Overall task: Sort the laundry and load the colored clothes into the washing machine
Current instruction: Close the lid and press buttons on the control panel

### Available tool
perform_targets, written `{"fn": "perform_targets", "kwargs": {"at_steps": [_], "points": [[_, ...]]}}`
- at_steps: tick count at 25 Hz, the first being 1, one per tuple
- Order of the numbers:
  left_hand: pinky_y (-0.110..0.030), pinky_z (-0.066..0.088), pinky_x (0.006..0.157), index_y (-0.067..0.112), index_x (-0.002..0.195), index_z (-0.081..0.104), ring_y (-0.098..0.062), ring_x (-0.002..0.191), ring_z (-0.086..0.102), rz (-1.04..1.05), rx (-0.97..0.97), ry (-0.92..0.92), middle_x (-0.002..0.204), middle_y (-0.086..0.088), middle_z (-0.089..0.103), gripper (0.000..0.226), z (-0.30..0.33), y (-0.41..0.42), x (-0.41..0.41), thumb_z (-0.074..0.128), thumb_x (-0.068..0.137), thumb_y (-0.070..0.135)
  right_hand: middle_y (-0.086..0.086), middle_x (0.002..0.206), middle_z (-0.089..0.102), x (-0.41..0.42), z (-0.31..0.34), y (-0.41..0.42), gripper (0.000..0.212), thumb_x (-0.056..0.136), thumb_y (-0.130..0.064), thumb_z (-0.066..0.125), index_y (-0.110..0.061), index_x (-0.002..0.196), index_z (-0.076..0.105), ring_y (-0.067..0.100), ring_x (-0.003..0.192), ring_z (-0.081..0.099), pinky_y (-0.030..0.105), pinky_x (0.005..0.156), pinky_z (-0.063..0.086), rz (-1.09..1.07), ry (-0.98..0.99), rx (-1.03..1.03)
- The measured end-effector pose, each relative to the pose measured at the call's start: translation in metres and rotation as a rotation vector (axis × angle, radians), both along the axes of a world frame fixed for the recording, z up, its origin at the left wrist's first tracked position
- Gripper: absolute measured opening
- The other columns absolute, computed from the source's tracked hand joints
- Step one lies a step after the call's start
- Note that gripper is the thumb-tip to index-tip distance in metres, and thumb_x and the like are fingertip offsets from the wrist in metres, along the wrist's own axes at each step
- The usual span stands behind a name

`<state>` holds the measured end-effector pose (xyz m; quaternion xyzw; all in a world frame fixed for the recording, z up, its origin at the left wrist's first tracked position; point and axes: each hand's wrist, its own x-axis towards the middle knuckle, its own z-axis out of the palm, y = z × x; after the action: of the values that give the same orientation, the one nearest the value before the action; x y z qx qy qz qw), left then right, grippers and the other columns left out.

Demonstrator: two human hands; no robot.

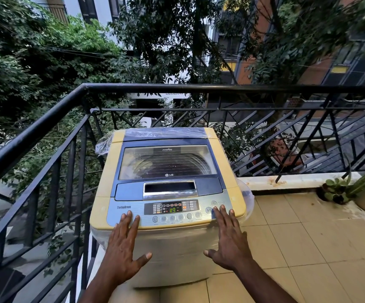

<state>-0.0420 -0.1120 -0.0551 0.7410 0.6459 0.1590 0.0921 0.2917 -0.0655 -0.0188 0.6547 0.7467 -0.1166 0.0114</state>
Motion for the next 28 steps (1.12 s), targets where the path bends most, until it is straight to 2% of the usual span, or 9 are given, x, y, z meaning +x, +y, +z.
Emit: {"fn": "perform_targets", "kwargs": {"at_steps": [10, 17, 23, 28], "points": [[-0.036, -0.002, 0.123, 0.020, 0.158, 0.002, -0.021, 0.153, -0.015, 0.002, -0.006, 0.008, 0.166, -0.003, -0.014, 0.107, -0.0002, 0.0005, 0.0003, 0.049, 0.079, 0.077, -0.009, 0.167, -0.029, 0.0001, 0.0009, -0.0007, 0.131, 0.074, -0.072, 0.068, -0.033, 0.156, -0.026, 0.024, 0.156, -0.020, 0.062, 0.116, 0.032, 0.004, 0.006, -0.001], [-0.045, 0.005, 0.124, 0.017, 0.157, 0.003, -0.021, 0.154, -0.014, -0.005, -0.009, -0.004, 0.167, -0.005, -0.012, 0.108, 0.0013, 0.0002, 0.0006, 0.048, 0.079, 0.076, -0.009, 0.167, -0.029, 0.0010, 0.0004, -0.0013, 0.131, 0.074, -0.075, 0.066, -0.033, 0.156, -0.027, 0.023, 0.156, -0.021, 0.061, 0.114, 0.036, 0.018, -0.010, 0.013], [-0.047, 0.006, 0.125, 0.018, 0.157, 0.001, -0.021, 0.153, -0.016, -0.001, -0.023, -0.001, 0.166, -0.004, -0.014, 0.109, 0.0015, 0.0001, 0.0000, 0.047, 0.079, 0.078, -0.009, 0.167, -0.029, 0.0004, 0.0005, -0.0020, 0.132, 0.073, -0.076, 0.065, -0.032, 0.156, -0.027, 0.024, 0.156, -0.021, 0.055, 0.116, 0.034, 0.028, -0.016, 0.029], [-0.048, 0.007, 0.125, 0.019, 0.157, 0.001, -0.021, 0.153, -0.016, 0.001, -0.028, -0.002, 0.166, -0.003, -0.014, 0.107, 0.0011, 0.0003, 0.0003, 0.045, 0.079, 0.078, -0.010, 0.166, -0.030, 0.0008, 0.0006, -0.0017, 0.133, 0.073, -0.076, 0.066, -0.032, 0.156, -0.028, 0.023, 0.156, -0.021, 0.057, 0.114, 0.038, 0.026, -0.008, 0.027]]}}
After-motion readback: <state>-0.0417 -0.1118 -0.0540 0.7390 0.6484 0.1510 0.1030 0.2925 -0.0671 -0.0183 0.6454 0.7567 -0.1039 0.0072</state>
